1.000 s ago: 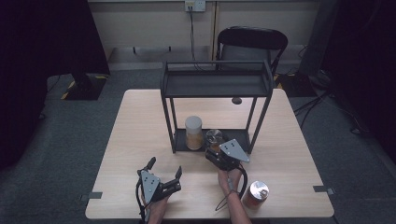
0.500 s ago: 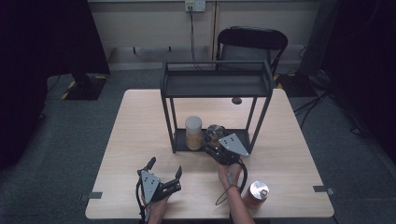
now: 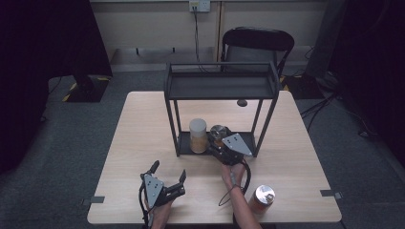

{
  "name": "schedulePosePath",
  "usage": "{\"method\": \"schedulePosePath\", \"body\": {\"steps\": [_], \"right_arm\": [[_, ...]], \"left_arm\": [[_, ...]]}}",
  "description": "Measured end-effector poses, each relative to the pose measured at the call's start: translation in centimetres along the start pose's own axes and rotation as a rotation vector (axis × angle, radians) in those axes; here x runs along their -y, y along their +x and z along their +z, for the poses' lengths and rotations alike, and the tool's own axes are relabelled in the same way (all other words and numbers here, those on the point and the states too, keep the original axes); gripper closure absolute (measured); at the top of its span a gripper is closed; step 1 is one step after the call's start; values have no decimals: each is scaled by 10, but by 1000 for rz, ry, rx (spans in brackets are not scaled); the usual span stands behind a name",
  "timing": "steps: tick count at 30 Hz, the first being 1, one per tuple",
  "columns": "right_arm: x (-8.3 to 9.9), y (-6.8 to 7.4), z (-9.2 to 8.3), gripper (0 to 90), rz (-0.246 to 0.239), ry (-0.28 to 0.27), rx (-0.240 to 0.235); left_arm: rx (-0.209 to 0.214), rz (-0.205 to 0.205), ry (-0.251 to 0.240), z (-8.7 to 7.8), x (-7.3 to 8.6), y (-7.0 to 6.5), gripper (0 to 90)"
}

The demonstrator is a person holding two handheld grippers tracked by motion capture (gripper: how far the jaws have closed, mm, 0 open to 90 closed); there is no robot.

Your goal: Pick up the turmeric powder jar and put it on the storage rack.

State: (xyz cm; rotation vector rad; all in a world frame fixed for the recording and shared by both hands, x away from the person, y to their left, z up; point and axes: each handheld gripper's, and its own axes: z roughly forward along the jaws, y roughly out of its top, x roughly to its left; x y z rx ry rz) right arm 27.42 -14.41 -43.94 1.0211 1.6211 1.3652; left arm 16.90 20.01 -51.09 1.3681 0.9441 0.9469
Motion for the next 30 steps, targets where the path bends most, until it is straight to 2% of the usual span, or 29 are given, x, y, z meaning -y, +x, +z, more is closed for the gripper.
{"method": "schedulePosePath", "body": {"steps": [21, 30], "right_arm": [[3, -1, 16, 349, 17, 22, 2], [5, -2, 17, 349, 23, 30, 9]], "left_arm": [[4, 3, 0, 0, 0, 0, 22], [6, 4, -1, -1, 0, 0, 22]]}}
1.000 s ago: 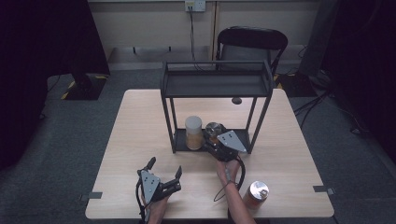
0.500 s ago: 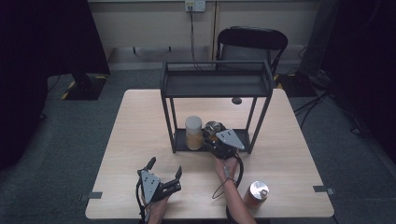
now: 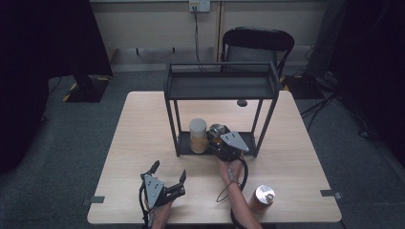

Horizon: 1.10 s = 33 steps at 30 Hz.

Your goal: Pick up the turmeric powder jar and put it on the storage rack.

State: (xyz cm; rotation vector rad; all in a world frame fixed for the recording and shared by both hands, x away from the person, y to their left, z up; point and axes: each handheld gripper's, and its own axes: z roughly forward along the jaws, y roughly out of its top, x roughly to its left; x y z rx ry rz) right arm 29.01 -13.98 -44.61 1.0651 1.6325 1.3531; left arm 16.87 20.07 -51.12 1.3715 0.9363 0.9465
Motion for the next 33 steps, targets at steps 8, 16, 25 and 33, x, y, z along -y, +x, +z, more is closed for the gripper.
{"method": "schedulePosePath", "body": {"steps": [8, 16, 25, 33], "right_arm": [[3, -2, 1, 348, 6, 10, 1], [5, 0, 0, 348, 1, 8, 5], [5, 1, 0, 343, 9, 8, 8], [6, 0, -1, 339, 1, 6, 4]], "left_arm": [[0, 2, 2, 0, 0, 0, 22], [-1, 1, 1, 0, 0, 0, 22], [0, 2, 1, 0, 0, 0, 22], [-1, 2, 2, 0, 0, 0, 22]]}}
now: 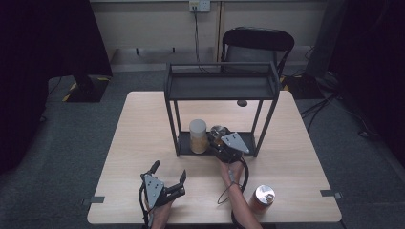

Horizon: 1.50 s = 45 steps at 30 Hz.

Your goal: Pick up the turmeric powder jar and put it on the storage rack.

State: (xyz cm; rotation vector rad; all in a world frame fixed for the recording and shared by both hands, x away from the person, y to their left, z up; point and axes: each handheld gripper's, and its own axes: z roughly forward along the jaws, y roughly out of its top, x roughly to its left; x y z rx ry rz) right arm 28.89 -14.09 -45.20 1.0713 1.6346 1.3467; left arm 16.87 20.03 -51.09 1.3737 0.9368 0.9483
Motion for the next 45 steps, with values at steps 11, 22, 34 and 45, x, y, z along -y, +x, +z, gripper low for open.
{"method": "schedulePosePath", "body": {"steps": [11, 22, 34, 45], "right_arm": [[-1, 0, 1, 313, 0, 2, -4], [1, 4, 0, 165, 7, -22, 11], [-2, 7, -1, 4, 29, -44, 29], [-3, 7, -4, 0, 41, -45, 20]], "left_arm": [[1, 0, 0, 0, 0, 0, 22], [1, 0, 1, 0, 0, 0, 22], [1, 3, 1, 0, 0, 0, 22], [1, 3, 0, 0, 0, 0, 22]]}}
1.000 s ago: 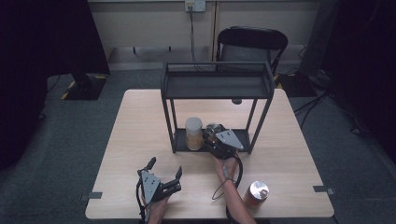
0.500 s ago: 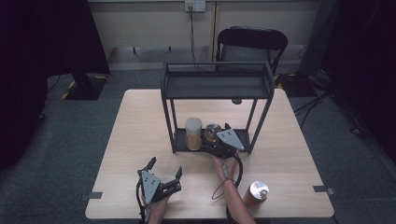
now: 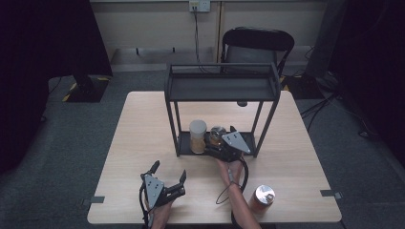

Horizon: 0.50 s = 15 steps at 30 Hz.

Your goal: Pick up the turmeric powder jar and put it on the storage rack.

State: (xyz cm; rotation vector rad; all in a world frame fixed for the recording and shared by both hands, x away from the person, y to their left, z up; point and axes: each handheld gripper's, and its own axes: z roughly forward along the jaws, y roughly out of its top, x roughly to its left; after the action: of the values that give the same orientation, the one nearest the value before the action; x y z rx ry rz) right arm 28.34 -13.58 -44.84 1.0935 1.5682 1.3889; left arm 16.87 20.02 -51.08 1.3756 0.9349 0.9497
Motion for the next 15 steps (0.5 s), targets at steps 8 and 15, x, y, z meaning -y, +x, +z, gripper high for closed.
{"method": "schedulePosePath", "body": {"steps": [8, 15], "right_arm": [[-2, 1, -5, 0, -9, -23, 2], [-5, 2, -9, 0, -5, -38, -7]], "left_arm": [[0, -1, 0, 0, 0, 0, 22], [0, -1, -1, 0, 0, 0, 22]]}}
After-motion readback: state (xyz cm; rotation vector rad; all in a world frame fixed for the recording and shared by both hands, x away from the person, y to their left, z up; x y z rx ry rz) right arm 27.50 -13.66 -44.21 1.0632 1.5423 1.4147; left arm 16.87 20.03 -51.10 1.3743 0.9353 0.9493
